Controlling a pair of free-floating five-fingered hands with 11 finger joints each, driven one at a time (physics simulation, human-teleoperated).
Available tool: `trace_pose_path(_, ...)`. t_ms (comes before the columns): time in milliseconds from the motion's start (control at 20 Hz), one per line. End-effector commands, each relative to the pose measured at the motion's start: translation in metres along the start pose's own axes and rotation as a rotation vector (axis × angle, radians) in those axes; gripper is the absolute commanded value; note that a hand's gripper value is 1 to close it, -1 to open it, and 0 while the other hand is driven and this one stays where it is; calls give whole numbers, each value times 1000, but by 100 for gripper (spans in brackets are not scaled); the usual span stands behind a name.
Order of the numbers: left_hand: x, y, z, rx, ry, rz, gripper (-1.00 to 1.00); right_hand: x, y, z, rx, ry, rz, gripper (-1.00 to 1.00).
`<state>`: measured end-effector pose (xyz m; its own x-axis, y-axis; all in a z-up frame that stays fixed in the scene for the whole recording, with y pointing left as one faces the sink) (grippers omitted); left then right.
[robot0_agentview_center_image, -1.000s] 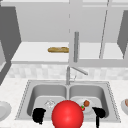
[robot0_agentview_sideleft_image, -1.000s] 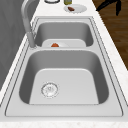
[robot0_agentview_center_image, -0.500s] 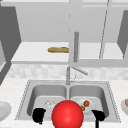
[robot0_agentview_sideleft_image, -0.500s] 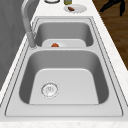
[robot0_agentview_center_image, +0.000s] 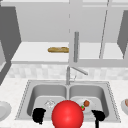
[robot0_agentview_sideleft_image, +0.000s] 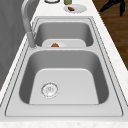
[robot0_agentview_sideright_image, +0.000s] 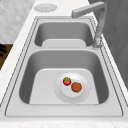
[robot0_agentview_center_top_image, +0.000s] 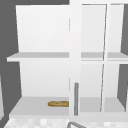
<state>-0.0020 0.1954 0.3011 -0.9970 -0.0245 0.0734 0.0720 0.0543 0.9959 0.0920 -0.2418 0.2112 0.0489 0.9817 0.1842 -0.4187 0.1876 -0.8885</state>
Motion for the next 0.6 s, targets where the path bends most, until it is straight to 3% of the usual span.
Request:
trace_pose_path(0,0,0,0,0,0,0,0,0,0,0,0,0,0,-100)
trace_pose_path(550,0,0,0,0,0,0,0,0,0,0,2,-8,3,-100)
